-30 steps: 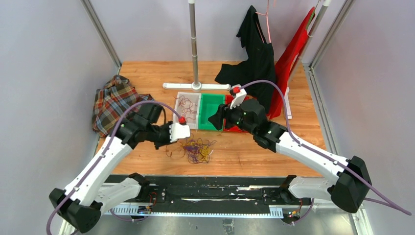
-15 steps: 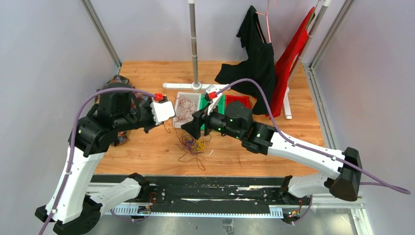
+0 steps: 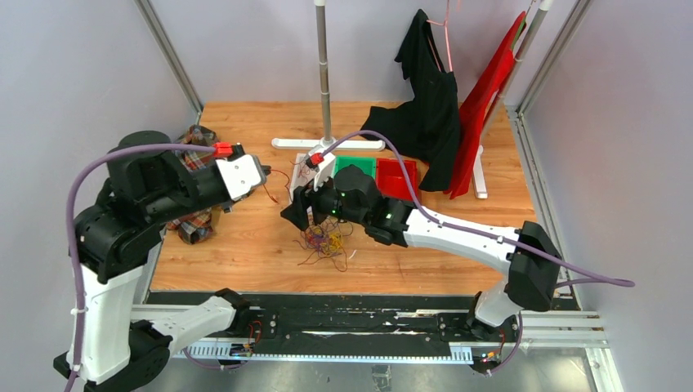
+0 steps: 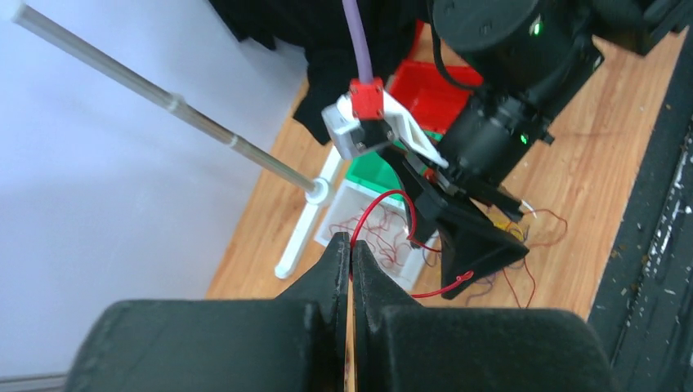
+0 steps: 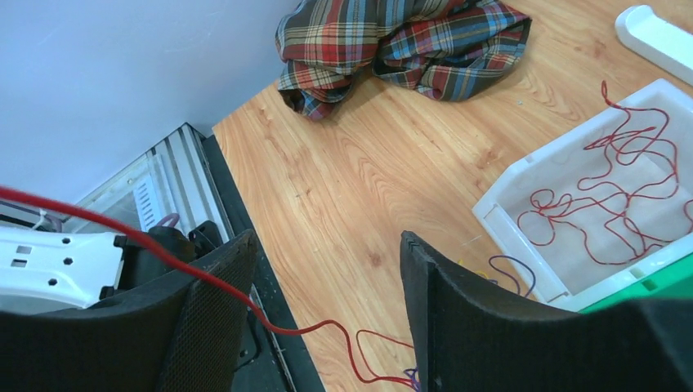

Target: Untangle the cables

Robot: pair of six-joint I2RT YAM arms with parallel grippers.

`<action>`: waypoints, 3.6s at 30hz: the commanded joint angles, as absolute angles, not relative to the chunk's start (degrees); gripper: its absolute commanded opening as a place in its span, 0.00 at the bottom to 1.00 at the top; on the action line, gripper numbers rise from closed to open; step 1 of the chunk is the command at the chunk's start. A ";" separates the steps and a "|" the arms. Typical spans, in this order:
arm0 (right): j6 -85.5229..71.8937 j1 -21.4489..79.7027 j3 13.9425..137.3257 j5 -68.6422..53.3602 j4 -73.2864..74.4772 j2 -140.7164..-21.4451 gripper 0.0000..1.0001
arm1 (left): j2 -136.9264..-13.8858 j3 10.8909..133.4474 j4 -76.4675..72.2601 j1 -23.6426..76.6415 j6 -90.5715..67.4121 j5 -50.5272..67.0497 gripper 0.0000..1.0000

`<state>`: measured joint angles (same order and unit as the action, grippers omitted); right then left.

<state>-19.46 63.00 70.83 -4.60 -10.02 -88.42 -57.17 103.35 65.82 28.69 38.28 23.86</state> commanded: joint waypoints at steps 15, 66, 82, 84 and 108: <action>-33.09 63.81 56.37 -4.49 -25.24 -95.52 0.51 | -53.11 111.54 29.55 29.06 34.87 13.27 0.00; -19.09 66.52 75.85 4.19 -9.04 -93.73 0.00 | -47.89 101.39 14.51 29.02 30.28 -4.24 0.01; -23.59 64.95 73.94 -4.18 -10.09 -85.49 0.01 | -31.21 62.45 44.56 29.00 20.00 26.39 0.22; -24.01 64.96 74.03 -4.31 -9.79 -85.67 0.01 | -31.03 61.83 44.57 29.00 18.77 30.88 0.29; -24.53 68.20 86.34 10.65 8.18 -93.37 0.01 | -27.89 52.93 28.80 29.00 11.87 14.34 0.33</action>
